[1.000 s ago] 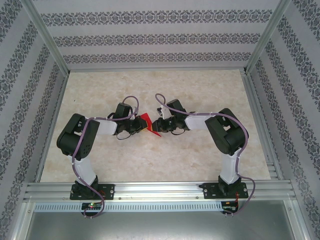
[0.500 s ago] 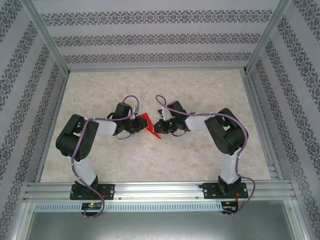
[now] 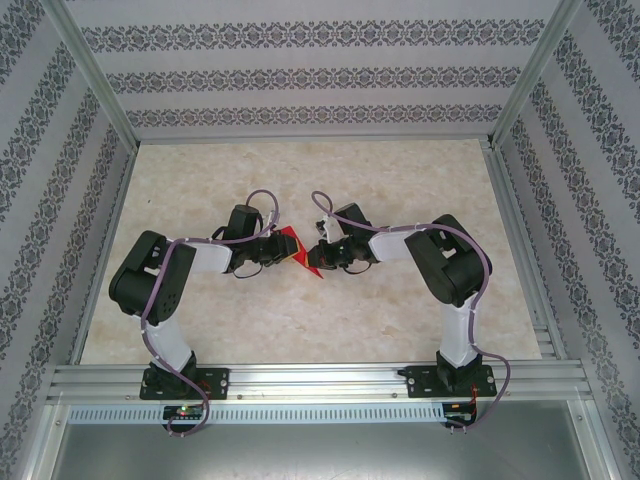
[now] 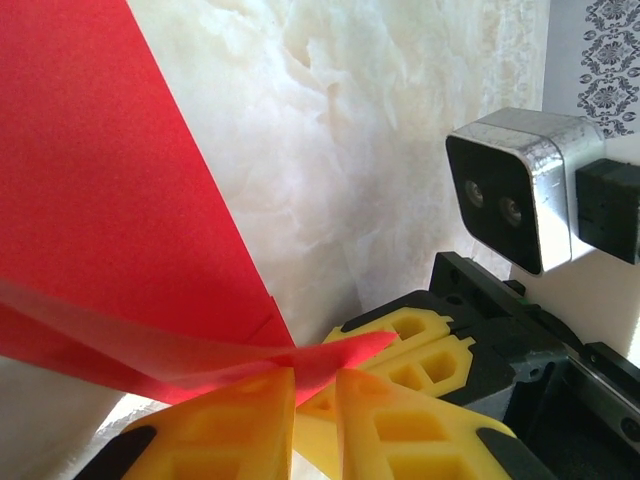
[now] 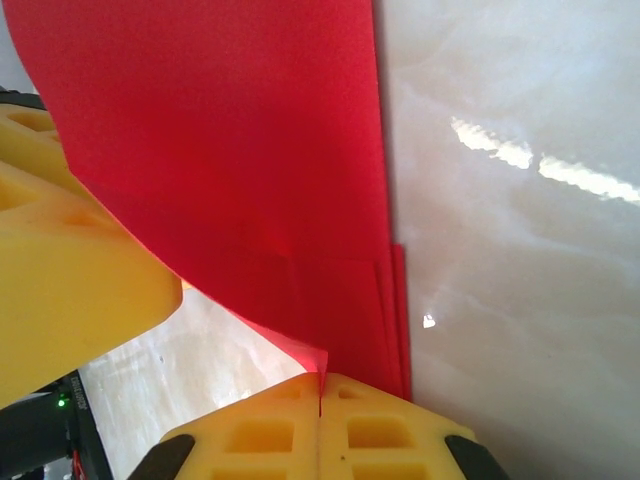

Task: Fold a paper plane with a square sheet of paper (pick it up from the middle)
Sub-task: Fold the wing for the fifth time at the center of the table.

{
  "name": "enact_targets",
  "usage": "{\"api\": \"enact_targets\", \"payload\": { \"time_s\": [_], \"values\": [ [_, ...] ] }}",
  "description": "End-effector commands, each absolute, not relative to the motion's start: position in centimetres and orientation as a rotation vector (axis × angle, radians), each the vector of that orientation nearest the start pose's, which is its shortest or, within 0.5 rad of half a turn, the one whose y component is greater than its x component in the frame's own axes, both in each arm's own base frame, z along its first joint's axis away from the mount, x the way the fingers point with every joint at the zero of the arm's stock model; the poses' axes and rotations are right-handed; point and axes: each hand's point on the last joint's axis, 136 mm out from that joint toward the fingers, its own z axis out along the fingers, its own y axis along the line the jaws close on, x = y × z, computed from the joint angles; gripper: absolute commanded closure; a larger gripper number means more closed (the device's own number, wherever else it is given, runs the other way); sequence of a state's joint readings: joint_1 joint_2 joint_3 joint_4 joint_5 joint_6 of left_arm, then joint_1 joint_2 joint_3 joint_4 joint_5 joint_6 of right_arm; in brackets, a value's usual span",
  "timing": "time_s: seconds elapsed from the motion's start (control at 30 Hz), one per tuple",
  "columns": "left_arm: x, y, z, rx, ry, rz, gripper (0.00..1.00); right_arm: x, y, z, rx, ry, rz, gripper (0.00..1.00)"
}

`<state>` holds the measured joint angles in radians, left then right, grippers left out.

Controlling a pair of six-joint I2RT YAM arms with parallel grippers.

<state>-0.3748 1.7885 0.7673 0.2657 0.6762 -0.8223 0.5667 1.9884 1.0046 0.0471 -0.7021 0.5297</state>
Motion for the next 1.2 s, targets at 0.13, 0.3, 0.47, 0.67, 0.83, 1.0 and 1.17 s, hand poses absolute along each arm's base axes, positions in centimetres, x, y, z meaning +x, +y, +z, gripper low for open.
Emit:
{"api": "enact_targets", "payload": {
  "time_s": [0.13, 0.3, 0.47, 0.67, 0.83, 1.0, 1.17],
  "values": [
    [34.4, -25.9, 6.3, -0.088, 2.464, -1.373, 0.81, 30.8, 32.8, 1.5, -0.346, 2.672, 1.347, 0.93],
    [34.5, -25.9, 5.7, -0.095, 2.477, -1.373, 0.82, 31.1, 32.9, 1.9, -0.326, 2.657, 1.386, 0.93],
    [34.8, -26.2, 5.6, -0.090, 2.479, -1.379, 0.82, 31.1, 33.0, 2.1, -0.315, 2.650, 1.417, 0.93],
    [35.0, -26.2, 5.4, -0.085, 2.478, -1.379, 0.82, 31.1, 33.0, 2.0, -0.296, 2.664, 1.440, 0.92],
    [35.3, -26.0, 4.9, -0.102, 2.490, -1.349, 0.83, 31.1, 32.9, 1.9, -0.288, 2.671, 1.445, 0.90],
    [35.6, -25.4, 3.9, -0.158, 2.532, -1.279, 0.84, 31.2, 32.6, 1.6, -0.297, 2.689, 1.414, 0.85],
    [35.5, -24.9, 3.1, -0.195, 2.569, -1.235, 0.85, 31.2, 32.4, 1.4, -0.312, 2.700, 1.387, 0.83]
  ]
}}
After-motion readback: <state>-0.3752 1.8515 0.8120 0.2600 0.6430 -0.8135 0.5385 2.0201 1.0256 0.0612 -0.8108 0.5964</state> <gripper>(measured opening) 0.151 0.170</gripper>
